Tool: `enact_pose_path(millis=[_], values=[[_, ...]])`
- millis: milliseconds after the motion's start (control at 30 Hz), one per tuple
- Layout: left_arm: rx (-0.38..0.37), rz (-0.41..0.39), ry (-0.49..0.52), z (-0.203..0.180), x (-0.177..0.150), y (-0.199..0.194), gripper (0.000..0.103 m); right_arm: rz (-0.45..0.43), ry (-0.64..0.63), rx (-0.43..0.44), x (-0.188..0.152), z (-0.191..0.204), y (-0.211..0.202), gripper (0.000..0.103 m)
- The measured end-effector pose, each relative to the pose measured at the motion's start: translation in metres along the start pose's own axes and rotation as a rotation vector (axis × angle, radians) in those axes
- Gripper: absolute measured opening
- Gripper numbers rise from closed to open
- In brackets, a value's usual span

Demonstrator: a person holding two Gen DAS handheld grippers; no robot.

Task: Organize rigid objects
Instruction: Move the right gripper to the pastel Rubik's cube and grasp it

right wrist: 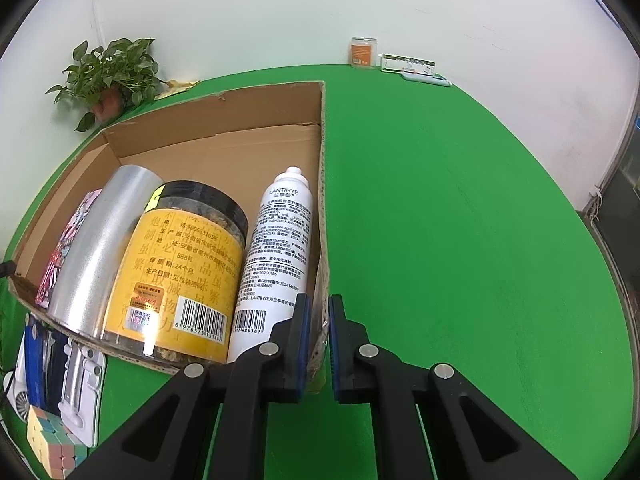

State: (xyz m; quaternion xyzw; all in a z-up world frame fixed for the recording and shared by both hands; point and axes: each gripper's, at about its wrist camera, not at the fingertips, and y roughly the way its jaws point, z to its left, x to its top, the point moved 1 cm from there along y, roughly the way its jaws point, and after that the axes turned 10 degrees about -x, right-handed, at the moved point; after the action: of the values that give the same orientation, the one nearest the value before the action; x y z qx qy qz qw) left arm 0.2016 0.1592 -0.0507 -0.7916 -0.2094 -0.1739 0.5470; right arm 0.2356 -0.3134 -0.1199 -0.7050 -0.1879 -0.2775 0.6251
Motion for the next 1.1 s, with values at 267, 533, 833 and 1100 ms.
enact_pose_path(millis=[267, 533, 833, 1100], values=[[0.003, -0.119, 0.049, -0.014, -0.009, -0.033, 0.006, -0.012, -0.028, -0.079, -0.013, 0.005, -0.025, 0.046], [0.129, -0.500, 0.276, -0.075, -0.032, -0.159, 0.102, -0.364, -0.155, 0.215, -0.065, 0.058, -0.142, 0.103], [-0.054, -0.238, 0.136, -0.071, -0.067, -0.122, 0.102, -0.248, -0.455, 0.646, -0.167, 0.157, -0.179, 0.102], [-0.040, -0.087, 0.216, -0.092, -0.105, -0.063, 0.102, -0.164, -0.487, 0.546, -0.176, 0.181, -0.146, 0.098]])
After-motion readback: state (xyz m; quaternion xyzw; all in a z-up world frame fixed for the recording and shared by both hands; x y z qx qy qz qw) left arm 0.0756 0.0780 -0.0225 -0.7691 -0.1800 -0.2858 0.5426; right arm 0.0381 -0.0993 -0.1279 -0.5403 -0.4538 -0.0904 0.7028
